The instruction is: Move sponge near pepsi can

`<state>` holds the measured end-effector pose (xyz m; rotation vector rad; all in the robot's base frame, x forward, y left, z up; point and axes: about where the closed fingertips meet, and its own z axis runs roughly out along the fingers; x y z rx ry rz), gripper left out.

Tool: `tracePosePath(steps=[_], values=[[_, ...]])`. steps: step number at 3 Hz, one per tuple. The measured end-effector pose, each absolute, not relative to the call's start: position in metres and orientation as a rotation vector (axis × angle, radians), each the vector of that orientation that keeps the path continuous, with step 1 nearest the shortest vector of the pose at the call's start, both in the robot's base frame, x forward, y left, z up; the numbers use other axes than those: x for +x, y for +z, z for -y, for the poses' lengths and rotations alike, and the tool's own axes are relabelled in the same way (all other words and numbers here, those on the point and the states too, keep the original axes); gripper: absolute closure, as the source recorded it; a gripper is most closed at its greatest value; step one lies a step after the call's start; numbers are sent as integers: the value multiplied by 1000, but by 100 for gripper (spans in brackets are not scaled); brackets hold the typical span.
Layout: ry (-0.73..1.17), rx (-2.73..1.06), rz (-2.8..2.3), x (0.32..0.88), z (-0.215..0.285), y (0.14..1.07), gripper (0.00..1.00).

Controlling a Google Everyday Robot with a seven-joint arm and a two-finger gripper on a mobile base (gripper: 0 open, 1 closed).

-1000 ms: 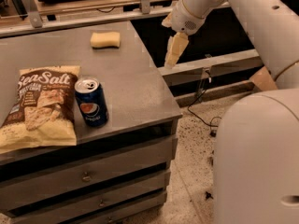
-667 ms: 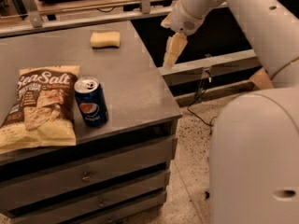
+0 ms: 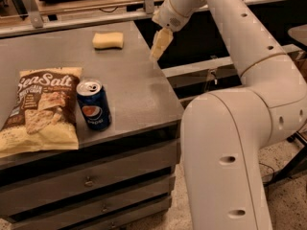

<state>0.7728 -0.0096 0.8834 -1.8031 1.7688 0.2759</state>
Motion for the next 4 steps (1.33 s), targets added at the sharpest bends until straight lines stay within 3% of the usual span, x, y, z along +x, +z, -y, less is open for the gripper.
tracePosePath(steps=[2, 4], values=[[421, -1444, -1549, 829, -33, 921, 0], [568, -1311, -1606, 848, -76, 888, 0]])
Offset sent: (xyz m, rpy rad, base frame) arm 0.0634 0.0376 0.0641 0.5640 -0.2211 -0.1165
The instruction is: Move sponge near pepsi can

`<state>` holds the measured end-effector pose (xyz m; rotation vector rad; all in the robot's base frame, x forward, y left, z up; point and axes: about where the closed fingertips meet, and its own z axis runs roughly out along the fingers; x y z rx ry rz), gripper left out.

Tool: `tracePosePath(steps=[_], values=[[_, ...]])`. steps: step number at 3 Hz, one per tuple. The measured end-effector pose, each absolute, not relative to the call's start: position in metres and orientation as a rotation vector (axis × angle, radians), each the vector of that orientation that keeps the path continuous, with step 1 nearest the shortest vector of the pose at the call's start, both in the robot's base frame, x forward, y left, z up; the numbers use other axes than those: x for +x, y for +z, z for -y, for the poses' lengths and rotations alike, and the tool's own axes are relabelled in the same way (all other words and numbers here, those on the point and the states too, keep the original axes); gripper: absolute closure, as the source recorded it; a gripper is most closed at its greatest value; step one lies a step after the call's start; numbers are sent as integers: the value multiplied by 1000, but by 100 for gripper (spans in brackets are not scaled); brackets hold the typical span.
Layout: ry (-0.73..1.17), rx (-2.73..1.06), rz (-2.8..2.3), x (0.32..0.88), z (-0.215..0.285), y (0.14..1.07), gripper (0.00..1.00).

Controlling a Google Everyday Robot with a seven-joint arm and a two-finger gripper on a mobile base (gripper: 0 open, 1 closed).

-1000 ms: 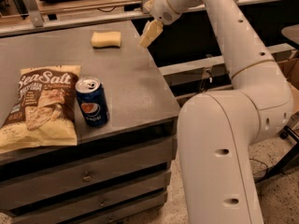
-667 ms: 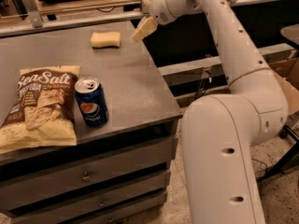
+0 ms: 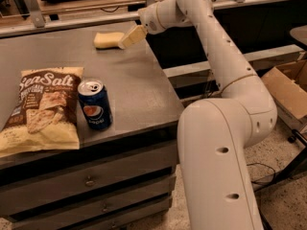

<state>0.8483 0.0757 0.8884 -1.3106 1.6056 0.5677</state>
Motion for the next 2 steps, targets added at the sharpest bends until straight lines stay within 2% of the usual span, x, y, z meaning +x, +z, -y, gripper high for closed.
tracePosePath(steps=[2], values=[[740, -1302, -1625, 845, -117, 851, 0]])
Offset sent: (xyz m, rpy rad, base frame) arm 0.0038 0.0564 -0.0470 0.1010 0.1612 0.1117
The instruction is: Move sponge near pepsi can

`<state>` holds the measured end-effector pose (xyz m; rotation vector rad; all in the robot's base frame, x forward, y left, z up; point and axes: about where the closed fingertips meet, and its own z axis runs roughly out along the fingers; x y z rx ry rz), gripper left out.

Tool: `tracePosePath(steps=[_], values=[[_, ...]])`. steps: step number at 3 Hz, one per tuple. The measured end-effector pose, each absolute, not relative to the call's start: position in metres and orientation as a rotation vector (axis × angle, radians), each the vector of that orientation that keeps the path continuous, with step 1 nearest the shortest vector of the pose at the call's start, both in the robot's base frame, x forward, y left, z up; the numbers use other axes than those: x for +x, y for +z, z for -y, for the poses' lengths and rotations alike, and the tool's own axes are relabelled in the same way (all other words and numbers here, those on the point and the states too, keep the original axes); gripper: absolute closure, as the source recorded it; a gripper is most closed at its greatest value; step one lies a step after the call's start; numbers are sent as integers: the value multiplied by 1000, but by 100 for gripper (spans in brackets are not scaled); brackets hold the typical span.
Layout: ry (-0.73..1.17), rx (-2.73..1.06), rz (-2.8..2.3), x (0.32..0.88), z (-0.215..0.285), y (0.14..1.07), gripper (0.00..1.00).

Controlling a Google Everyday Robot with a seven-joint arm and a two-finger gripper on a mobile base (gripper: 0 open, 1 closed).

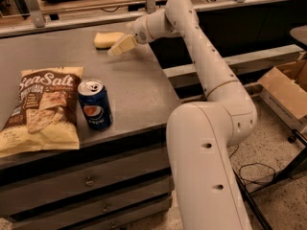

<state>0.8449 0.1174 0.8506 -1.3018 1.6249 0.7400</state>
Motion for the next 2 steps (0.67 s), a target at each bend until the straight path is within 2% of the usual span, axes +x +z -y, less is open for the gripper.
tracePosePath(steps=[1, 2], values=[[778, -1363, -1618, 837, -136, 838, 0], [792, -1394, -1619, 834, -141, 830, 13]])
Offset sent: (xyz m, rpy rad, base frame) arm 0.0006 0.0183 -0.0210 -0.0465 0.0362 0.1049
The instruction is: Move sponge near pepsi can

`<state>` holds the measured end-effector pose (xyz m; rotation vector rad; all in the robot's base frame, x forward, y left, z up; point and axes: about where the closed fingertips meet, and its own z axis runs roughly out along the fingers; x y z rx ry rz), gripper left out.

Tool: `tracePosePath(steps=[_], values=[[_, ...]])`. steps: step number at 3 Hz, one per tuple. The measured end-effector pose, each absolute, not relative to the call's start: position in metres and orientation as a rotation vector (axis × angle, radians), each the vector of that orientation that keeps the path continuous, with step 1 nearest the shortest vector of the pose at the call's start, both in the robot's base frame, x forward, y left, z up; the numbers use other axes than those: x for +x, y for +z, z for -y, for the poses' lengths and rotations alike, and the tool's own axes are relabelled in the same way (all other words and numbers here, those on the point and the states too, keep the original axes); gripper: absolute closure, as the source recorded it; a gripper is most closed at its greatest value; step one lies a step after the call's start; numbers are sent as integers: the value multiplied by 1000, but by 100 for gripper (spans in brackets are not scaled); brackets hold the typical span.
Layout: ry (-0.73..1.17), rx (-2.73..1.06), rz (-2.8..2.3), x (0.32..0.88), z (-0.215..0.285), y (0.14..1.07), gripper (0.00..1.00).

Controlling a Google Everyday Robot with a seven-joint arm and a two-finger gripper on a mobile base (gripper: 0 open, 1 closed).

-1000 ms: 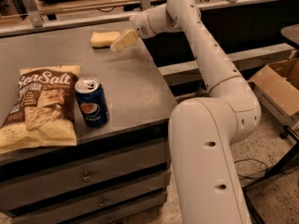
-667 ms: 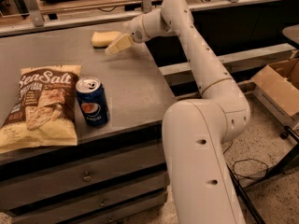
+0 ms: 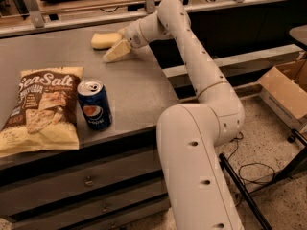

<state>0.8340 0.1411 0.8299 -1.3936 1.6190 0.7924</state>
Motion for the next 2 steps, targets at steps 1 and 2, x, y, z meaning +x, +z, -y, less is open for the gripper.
tracePosePath(steps=[1, 2], values=[[797, -1409, -1613, 832, -140, 828, 36], [793, -1422, -1582, 830, -133, 834, 68]])
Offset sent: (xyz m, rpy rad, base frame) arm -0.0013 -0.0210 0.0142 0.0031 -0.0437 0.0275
